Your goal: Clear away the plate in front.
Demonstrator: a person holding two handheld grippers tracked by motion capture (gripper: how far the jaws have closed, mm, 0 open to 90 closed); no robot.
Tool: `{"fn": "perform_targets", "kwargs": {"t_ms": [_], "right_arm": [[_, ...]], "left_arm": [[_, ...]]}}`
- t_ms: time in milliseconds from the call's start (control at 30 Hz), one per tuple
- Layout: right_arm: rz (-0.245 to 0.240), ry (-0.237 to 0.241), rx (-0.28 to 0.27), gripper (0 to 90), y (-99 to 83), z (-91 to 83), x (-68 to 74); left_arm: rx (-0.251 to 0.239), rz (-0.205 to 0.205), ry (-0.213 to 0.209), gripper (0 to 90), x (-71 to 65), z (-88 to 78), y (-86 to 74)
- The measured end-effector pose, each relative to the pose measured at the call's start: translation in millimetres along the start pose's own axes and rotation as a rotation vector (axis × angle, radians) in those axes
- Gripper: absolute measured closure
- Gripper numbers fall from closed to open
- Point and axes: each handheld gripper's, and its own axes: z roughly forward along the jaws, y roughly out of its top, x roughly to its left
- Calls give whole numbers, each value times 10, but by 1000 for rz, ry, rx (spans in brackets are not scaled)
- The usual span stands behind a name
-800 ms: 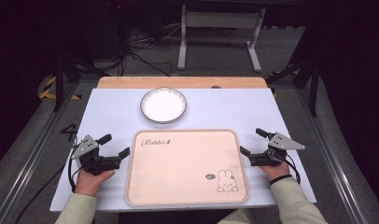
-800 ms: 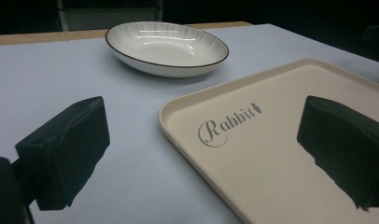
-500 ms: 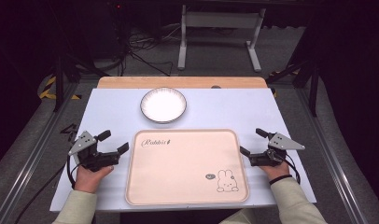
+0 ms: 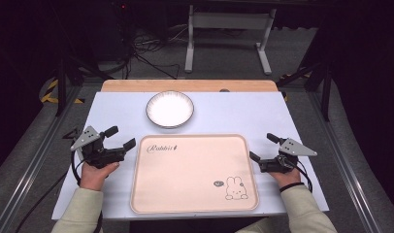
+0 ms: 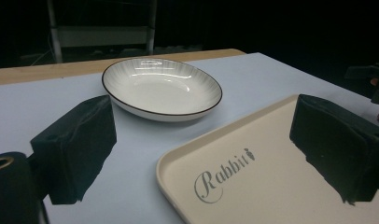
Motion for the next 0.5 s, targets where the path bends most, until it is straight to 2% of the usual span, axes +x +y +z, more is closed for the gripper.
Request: {"fn": "perform_targets", "kwargs": {"t_ms": [167,367,500], "right_arm": [[3,-2,-2,0,-2,1,-1],[4,4,-3,0,-2,0,-7],[5,5,-4,0,-3,0,-7]], "left_arm": [[-5,8,3,77,1,63,61],[16,-10,5,77,27,161,110],[34,-20,1,66,90,224,130]]}}
